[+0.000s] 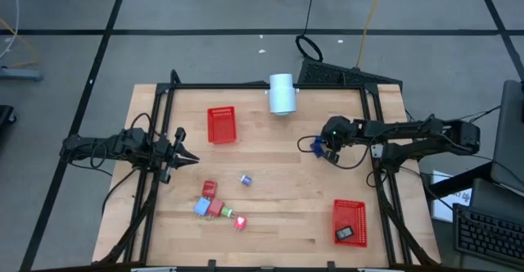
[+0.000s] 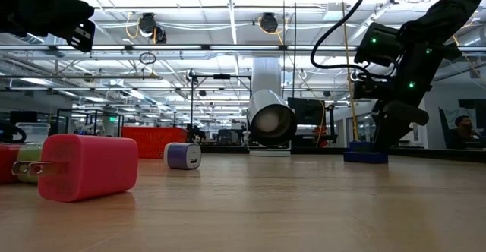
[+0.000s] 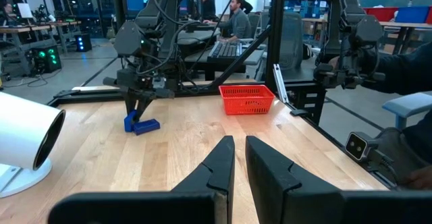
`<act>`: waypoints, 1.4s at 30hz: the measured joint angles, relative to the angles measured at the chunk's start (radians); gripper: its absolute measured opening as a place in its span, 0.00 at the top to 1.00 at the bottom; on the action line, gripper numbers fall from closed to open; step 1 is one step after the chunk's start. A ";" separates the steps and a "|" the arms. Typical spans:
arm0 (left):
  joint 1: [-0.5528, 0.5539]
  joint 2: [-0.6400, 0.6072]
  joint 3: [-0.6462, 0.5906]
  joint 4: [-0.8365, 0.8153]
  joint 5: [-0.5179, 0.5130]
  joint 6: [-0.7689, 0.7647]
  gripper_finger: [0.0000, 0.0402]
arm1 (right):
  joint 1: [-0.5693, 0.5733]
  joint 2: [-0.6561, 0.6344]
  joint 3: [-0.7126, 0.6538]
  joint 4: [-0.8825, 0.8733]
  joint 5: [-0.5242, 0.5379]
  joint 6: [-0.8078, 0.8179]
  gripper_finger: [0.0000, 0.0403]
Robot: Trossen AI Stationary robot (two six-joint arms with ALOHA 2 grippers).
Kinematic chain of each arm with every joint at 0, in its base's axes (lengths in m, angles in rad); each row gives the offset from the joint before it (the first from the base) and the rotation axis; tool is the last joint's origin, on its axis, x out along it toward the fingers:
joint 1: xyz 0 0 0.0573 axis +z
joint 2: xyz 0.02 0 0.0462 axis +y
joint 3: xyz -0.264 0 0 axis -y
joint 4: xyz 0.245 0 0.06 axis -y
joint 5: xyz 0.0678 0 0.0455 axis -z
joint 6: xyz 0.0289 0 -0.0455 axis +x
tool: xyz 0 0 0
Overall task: Pick & Place Office items
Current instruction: Put the blue digital timer into the bottom red bin
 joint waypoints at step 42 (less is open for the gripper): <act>0.000 0.000 0.000 0.000 0.000 0.000 0.90 | 0.475 -0.358 0.000 0.186 -0.105 0.311 0.85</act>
